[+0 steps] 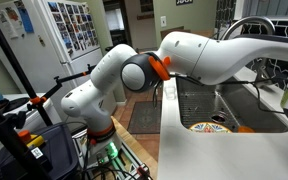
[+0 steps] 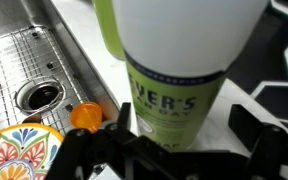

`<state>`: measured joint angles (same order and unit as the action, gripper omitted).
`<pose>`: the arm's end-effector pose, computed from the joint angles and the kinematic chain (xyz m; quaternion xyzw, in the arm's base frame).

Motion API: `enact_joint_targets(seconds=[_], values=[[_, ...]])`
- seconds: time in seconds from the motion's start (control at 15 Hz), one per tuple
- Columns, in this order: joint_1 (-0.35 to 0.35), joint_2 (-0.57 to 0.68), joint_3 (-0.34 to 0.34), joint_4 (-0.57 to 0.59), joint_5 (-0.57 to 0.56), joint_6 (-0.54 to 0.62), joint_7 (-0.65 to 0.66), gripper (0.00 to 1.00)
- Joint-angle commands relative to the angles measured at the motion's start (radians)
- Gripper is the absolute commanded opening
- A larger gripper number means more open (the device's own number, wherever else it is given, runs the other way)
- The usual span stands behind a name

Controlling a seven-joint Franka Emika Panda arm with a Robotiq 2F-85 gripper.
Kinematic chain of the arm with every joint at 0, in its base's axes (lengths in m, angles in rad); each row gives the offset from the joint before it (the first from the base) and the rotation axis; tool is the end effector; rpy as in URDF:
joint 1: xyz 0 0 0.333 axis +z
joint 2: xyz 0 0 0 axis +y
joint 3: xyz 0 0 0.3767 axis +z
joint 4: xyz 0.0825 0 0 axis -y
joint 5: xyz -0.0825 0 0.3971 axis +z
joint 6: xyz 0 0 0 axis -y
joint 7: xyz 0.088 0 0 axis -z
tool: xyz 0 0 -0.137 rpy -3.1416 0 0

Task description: Pour out the contents from the right bottle into the sink

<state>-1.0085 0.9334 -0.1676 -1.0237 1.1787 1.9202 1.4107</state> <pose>0.4634 -0.7261 0.3275 -0.0755 0.8835 0.0687 0.4572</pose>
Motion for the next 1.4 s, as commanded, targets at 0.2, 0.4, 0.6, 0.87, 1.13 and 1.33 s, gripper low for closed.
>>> enact_joint_targets(seconds=[0.2,0.4,0.6,0.87,1.13,1.33], values=[[0.018,-0.035,-0.067,0.046,-0.264,-0.105,0.197,1.0],[0.015,-0.052,-0.072,0.081,-0.403,-0.217,0.211,1.0],[0.014,-0.073,-0.064,0.143,-0.545,-0.335,0.16,1.0],[0.052,-0.141,-0.091,0.183,-0.667,-0.435,0.056,1.0],[0.096,-0.208,-0.101,0.216,-0.787,-0.483,-0.063,1.0],[0.132,-0.258,-0.097,0.215,-0.859,-0.486,-0.176,1.0]])
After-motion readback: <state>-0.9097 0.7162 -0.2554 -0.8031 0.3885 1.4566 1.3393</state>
